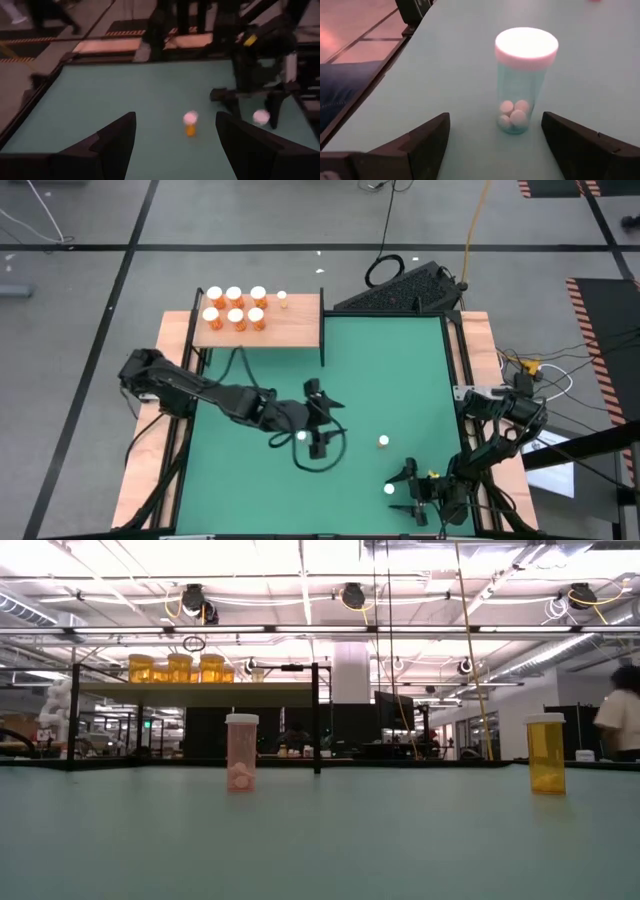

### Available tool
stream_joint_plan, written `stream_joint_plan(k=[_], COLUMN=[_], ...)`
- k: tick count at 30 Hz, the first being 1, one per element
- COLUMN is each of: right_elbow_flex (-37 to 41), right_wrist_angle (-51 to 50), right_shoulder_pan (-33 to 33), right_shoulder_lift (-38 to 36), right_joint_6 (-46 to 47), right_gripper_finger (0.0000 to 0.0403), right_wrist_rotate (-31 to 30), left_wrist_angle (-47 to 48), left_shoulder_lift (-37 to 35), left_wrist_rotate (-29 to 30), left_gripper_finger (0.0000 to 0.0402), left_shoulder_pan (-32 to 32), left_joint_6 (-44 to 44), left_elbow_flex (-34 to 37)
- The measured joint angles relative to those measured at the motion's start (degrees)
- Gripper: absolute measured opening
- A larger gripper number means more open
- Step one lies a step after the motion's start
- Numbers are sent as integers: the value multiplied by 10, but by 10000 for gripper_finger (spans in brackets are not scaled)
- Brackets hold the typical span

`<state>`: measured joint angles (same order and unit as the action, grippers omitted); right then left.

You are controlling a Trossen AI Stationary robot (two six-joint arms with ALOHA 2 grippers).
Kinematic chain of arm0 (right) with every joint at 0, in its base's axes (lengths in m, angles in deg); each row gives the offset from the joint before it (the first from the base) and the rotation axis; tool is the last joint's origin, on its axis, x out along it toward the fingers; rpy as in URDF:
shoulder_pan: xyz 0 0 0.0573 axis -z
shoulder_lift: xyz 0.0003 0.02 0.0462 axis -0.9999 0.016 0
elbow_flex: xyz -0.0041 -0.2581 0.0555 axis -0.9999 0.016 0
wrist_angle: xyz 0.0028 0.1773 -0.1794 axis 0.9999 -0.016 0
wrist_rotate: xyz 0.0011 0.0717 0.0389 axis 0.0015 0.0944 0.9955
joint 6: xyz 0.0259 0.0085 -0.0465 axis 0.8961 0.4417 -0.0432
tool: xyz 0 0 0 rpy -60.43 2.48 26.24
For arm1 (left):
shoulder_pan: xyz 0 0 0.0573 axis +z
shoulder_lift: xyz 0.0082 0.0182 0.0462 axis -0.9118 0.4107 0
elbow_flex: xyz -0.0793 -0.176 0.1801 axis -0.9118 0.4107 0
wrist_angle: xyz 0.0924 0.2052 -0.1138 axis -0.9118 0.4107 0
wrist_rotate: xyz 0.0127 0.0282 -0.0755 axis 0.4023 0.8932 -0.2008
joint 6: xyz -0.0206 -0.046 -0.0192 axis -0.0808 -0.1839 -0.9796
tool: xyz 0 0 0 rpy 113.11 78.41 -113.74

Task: Pick and place medicine bottles onto shelf by color
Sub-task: Put the small blue pill bottle on the shelf aligned with the other small yellow pill bottle

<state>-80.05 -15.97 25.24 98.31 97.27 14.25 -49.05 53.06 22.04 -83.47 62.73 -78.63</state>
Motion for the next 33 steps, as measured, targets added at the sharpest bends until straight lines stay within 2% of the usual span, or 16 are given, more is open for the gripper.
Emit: stream_joint_plan(k=[7, 12, 16, 23, 27, 33], right_elbow_flex=[0, -2, -3, -4, -3, -3], right_wrist_angle=[0, -1, -2, -4, -4, -3], right_shoulder_pan=[0, 2, 7, 11, 16, 21], right_shoulder_lift=[3, 4, 4, 4, 4, 4], right_joint_6=[-3, -4, -4, -3, -5, -17], right_gripper_finger=[312, 312, 312, 310, 278, 199], right_wrist_rotate=[-7, -10, -10, -12, -12, -11], left_wrist_angle=[115, 137, 136, 150, 149, 147], left_shoulder_lift=[123, 201, 243, 289, 298, 306], left_wrist_rotate=[-58, -109, -144, -149, -150, -157], left_gripper_finger=[275, 275, 275, 275, 275, 275], left_shoulder_pan=[-1, -3, -5, -21, -27, -30], left_joint_6=[23, 28, 31, 32, 22, -2], left_elbow_flex=[-148, -234, -284, -338, -343, -343])
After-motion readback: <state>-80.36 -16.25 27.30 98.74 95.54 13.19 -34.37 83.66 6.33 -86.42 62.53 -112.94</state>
